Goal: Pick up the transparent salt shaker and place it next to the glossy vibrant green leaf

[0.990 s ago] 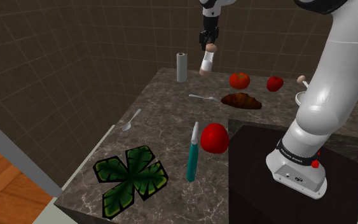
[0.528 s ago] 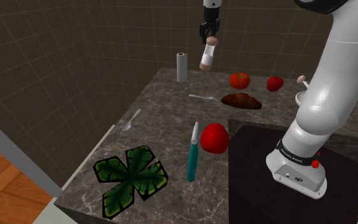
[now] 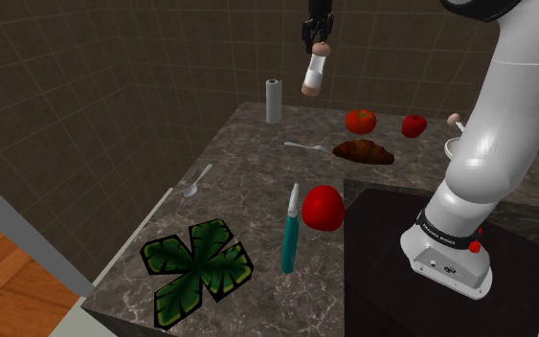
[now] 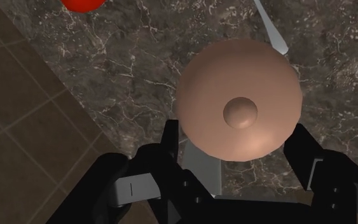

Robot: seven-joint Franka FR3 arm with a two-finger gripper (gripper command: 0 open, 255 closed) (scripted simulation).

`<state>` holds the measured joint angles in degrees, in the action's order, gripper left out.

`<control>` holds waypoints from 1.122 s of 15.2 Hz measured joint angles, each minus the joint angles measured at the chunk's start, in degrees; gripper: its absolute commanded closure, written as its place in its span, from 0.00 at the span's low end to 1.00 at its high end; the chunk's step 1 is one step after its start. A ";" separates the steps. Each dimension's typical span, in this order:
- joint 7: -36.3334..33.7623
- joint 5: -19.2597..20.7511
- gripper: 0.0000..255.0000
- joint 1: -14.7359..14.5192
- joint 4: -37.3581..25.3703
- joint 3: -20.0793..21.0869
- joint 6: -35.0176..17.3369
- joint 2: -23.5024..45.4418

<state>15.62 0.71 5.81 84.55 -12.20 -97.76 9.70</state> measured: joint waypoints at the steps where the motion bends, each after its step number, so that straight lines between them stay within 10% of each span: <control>1: 0.07 -0.04 1.00 0.04 -0.83 -0.02 0.71 0.13; 17: -14.06 2.26 1.00 -8.44 1.05 5.88 4.08 -4.49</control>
<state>1.56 2.97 -2.62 85.60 -6.33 -93.69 5.21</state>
